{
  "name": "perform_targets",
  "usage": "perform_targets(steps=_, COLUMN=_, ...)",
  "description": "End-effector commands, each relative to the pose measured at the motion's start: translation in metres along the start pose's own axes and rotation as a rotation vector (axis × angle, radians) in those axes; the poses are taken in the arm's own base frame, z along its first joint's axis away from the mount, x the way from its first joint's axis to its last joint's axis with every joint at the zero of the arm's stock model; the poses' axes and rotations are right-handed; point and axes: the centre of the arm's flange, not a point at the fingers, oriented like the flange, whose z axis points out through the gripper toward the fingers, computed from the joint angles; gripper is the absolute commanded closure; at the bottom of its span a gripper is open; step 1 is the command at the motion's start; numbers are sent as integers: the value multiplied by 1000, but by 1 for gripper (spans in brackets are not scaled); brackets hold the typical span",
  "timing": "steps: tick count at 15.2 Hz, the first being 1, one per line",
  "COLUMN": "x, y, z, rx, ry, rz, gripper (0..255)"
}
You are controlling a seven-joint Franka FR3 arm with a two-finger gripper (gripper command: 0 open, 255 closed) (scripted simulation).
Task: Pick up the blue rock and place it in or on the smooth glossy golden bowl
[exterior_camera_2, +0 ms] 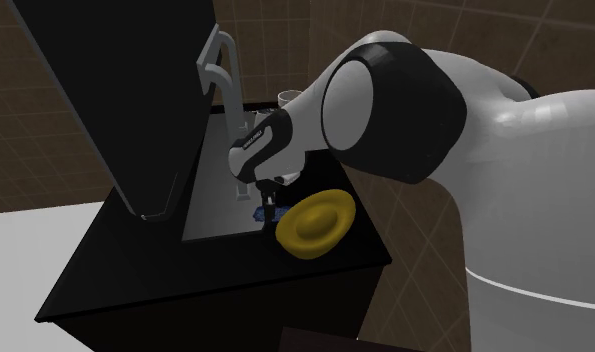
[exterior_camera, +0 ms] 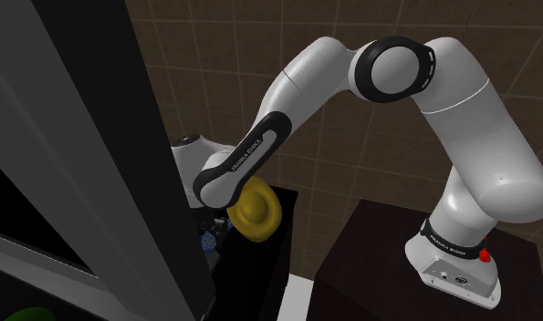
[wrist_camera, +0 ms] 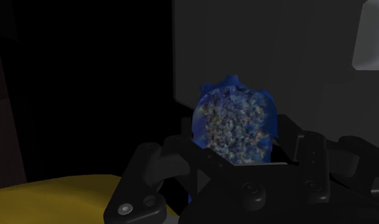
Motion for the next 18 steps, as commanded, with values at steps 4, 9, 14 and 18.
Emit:
perform_targets(steps=4, x=0, y=0, z=0, rx=0, ry=0, rz=0, gripper=255)
perform_targets(steps=9, x=-2, y=1, z=-16, rx=0, ry=0, rz=0, gripper=255)
perform_targets(steps=14, x=-5, y=2, z=-42, rx=0, ry=0, rz=0, gripper=255)
perform_targets(steps=18, x=-7, y=3, z=-63, rx=0, ry=0, rz=0, gripper=255)
